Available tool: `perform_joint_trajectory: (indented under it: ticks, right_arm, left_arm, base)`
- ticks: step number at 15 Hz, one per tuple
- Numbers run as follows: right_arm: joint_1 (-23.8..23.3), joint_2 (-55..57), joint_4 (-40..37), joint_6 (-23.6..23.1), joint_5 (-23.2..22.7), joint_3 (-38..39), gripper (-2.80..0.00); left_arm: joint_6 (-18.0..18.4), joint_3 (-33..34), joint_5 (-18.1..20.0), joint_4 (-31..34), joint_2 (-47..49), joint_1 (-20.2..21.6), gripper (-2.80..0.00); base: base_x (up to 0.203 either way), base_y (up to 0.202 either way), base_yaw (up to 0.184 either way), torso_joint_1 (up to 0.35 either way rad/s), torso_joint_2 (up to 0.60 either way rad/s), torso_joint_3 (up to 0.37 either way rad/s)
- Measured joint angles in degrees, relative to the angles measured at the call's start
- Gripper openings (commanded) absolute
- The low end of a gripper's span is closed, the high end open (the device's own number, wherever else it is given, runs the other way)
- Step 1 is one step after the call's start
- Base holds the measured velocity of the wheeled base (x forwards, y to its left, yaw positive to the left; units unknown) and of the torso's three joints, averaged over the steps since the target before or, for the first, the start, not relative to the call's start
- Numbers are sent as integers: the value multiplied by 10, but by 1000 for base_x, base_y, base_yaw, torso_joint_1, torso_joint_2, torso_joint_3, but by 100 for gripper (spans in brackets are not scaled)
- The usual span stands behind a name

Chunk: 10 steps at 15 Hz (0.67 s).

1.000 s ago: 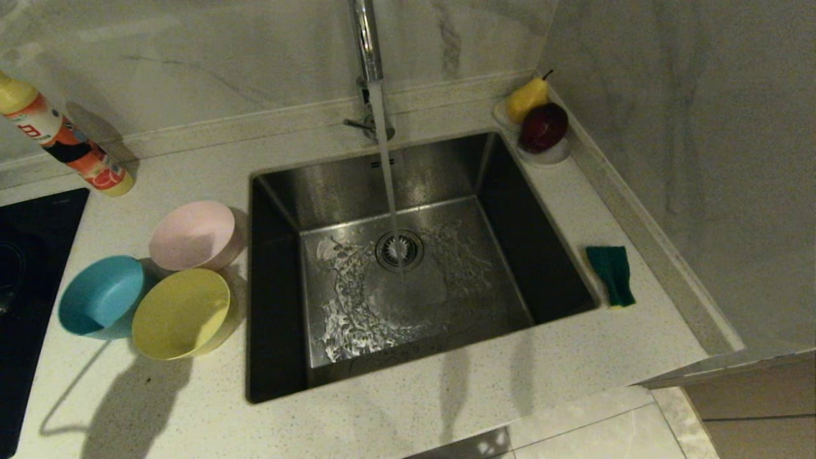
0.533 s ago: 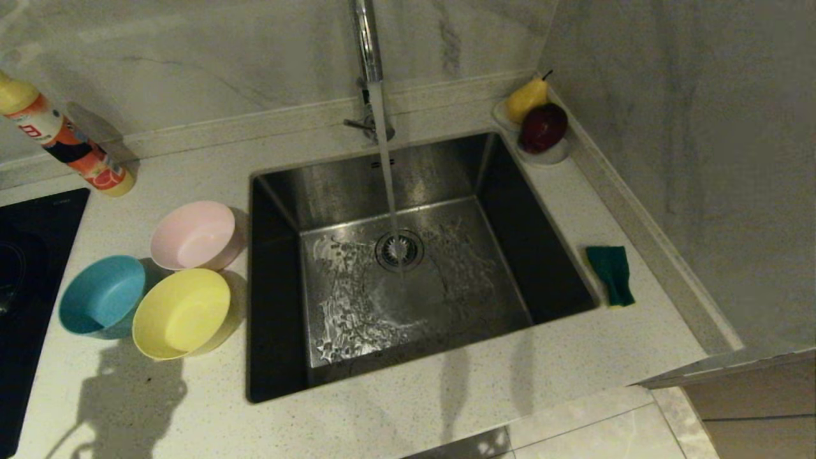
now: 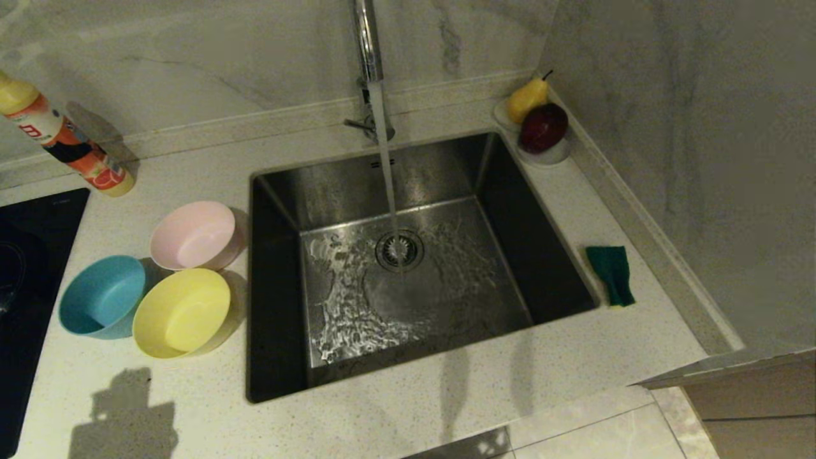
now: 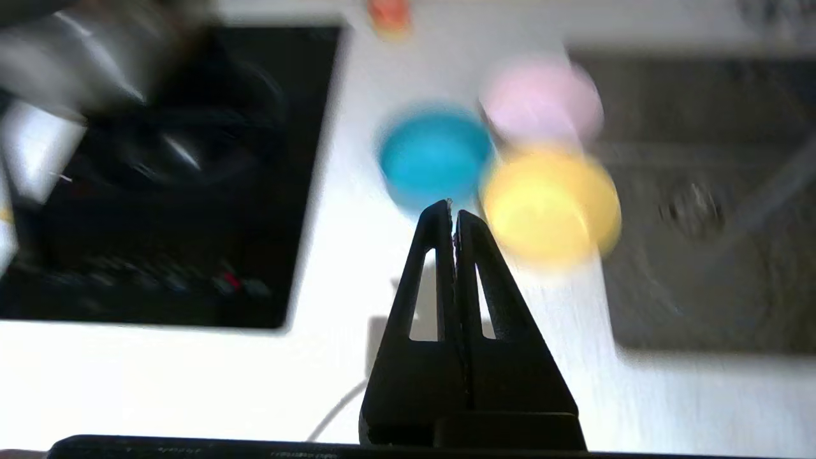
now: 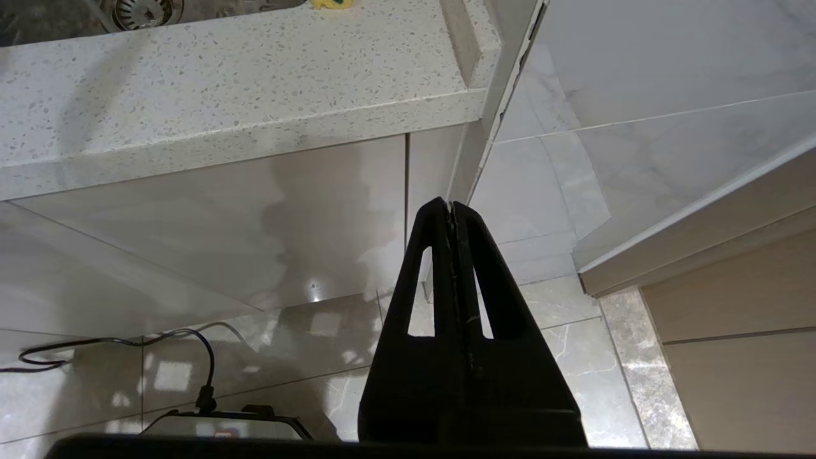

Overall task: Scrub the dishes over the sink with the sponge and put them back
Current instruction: Pick up a bowl and the sponge

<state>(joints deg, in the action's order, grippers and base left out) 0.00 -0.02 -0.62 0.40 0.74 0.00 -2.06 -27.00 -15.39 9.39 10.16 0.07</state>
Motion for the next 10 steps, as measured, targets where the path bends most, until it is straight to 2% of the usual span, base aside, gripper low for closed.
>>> perform_joint_trajectory:
  ticks: [3, 6, 8, 10]
  right_arm:
    - [0, 0, 0, 0, 0, 0, -280]
    - [0, 0, 0, 0, 0, 0, -280]
    - [0, 0, 0, 0, 0, 0, -280]
    - [0, 0, 0, 0, 0, 0, -280]
  left_arm:
    - [7, 112, 57, -4, -59, 2, -280]
    - [12, 211, 87, -51, -89, 3, -280]
    - [16, 249, 146, -80, -98, 3, -280]
    - [18, 264, 162, -85, -102, 3, -280]
  base:
    - [0, 0, 0, 0, 0, 0]
    - [0, 0, 0, 0, 0, 0]
    - [0, 0, 0, 0, 0, 0]
    - [0, 0, 0, 0, 0, 0]
